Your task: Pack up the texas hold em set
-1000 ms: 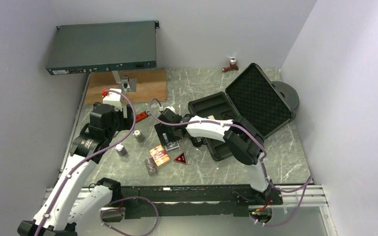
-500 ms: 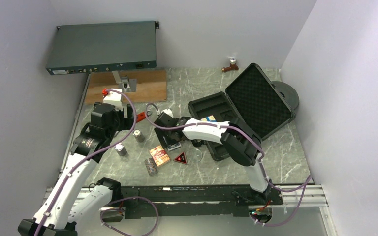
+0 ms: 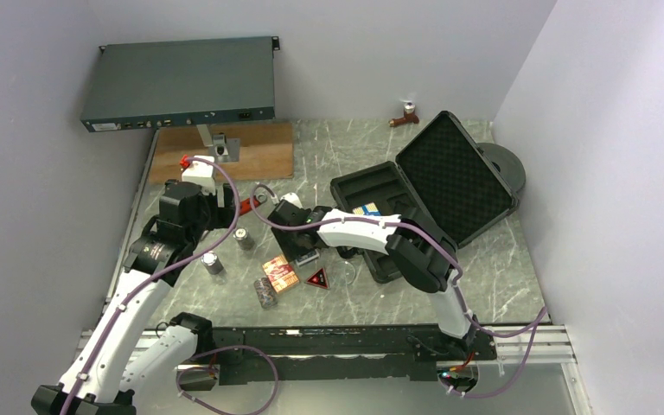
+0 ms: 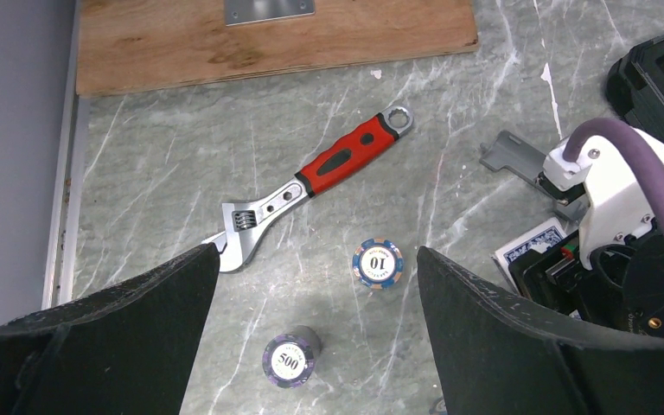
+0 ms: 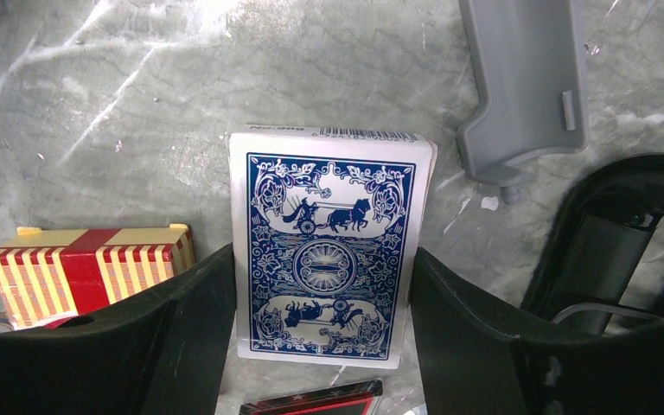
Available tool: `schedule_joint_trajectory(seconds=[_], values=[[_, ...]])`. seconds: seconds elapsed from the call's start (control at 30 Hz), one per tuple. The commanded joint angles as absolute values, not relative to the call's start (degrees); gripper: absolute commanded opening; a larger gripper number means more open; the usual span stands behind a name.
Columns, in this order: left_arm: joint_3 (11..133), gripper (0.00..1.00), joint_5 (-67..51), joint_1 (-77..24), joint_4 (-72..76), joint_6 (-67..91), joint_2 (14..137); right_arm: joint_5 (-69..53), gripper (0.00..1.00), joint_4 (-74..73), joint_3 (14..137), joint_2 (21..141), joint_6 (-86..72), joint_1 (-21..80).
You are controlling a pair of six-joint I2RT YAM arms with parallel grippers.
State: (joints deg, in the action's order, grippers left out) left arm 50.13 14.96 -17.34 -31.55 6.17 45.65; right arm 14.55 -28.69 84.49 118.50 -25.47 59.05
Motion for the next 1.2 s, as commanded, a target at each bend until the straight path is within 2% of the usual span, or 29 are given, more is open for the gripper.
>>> schedule_joint_trajectory(seconds=[0.0, 0.23, 0.43, 0.6, 0.87, 0.97, 1.07, 1.17], values=[[51.77, 0.91, 15.94, -17.47, -30.41, 5.71, 45.44, 15.33, 0.14, -32.09, 86.59, 116.23, -23.44, 59.51], [51.42, 0.91, 16.37, -17.49, -30.0, 5.81, 45.04, 14.29, 0.08, -33.1, 88.42, 110.89, -20.77, 59.5], [51.72, 0.91, 15.88, -17.49, -30.41, 5.98, 45.66, 18.58, 0.0, -35.44, 89.68, 106.65, -16.52, 59.05], [51.5, 0.92, 15.45, -17.49, -30.15, 5.96, 44.99, 22.63, 0.0, -36.86, 87.26, 102.15, -11.22, 55.99], [51.26, 0.91, 15.42, -17.49, -29.78, 5.98, 44.72, 19.92, 0.0, -30.41, 75.5, 90.3, -7.44, 48.06], [51.44, 0.91, 14.38, -17.48, -29.9, 6.06, 44.89, 18.82, 0.0, -27.62, 71.69, 88.07, 2.31, 48.44], [51.53, 0.91, 14.34, -17.49, -30.03, 6.02, 44.96, 18.4, 0.0, -31.63, 73.44, 89.25, 4.73, 48.57], [51.24, 0.91, 15.2, -17.49, -29.76, 5.98, 44.9, 12.99, 0.0, -31.97, 73.8, 87.54, 2.11, 46.08]])
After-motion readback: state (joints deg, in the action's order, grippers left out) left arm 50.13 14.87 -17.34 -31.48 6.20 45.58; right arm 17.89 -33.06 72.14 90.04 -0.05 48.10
